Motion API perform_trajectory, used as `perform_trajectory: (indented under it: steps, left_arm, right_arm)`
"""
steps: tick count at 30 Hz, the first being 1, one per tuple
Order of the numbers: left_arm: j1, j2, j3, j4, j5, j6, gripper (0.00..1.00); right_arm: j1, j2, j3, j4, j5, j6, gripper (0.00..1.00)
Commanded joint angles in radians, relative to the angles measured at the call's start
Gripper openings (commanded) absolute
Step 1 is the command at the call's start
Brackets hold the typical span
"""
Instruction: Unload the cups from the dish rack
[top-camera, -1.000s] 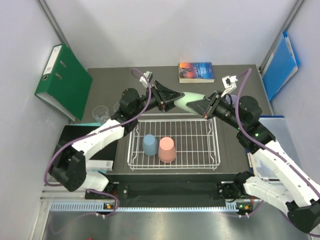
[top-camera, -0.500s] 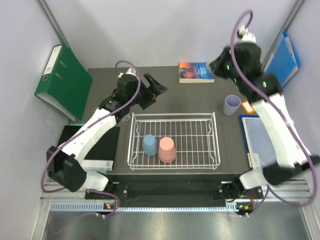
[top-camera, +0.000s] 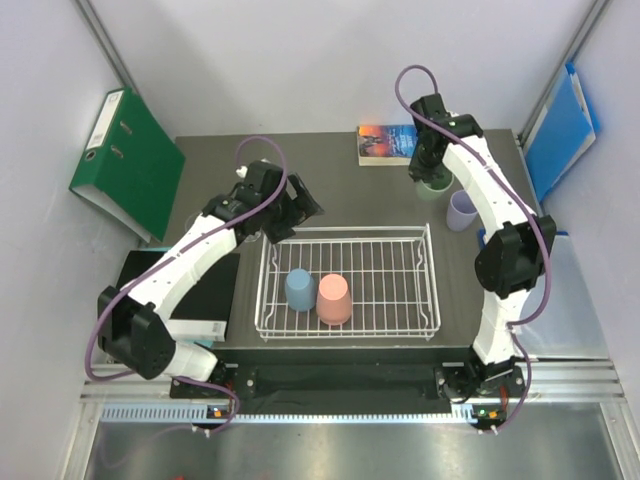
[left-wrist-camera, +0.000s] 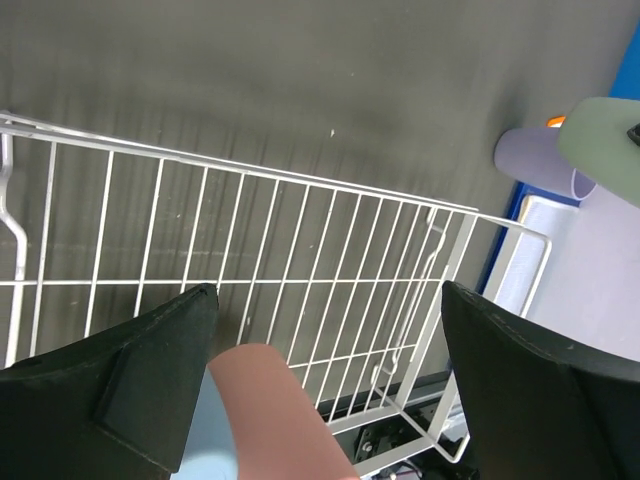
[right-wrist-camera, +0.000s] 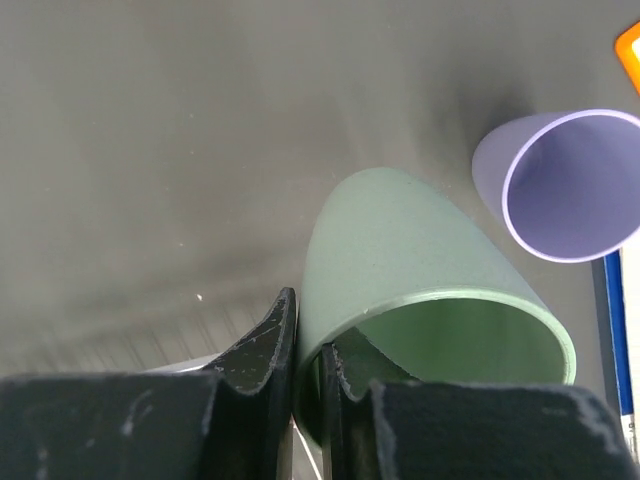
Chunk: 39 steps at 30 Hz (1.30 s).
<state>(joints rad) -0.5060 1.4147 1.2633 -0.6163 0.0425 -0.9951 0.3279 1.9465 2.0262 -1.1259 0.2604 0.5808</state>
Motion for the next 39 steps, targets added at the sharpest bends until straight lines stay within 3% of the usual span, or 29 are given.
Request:
perform_trajectory:
  steps: [1,12,20,29,36,39]
  left_arm:
    - [-0.003,0.012,0.005,-0.023,0.002,0.035,0.96]
    - [-0.003,0.062,0.01,-0.026,0.031,0.049,0.96]
    - [-0.003,0.101,0.03,-0.04,0.036,0.065,0.96]
    - [-0.002,0.125,0.054,-0.048,0.034,0.084,0.97]
    - [-0.003,0.121,0.08,-0.042,0.057,0.121,0.99]
    - [-0.003,0.102,0.084,-0.034,0.046,0.13,0.99]
  right_arm:
    - [-0.012,-0.015,-0.047,0.043,-0.042,0.008,0.0]
    - [-0.035,0.089,-0.158,0.126,-0.079,-0.009,0.0]
    - [-0.041,0.158,-0.146,0.144,-0.104,-0.018,0.0]
    - [-0.052,0.209,-0.142,0.14,-0.127,-0.03,0.18]
    - [-0.046,0.085,-0.13,0.218,-0.194,-0.022,0.33]
    - [-0.043,0.057,-0.038,0.183,-0.208,-0.013,0.38]
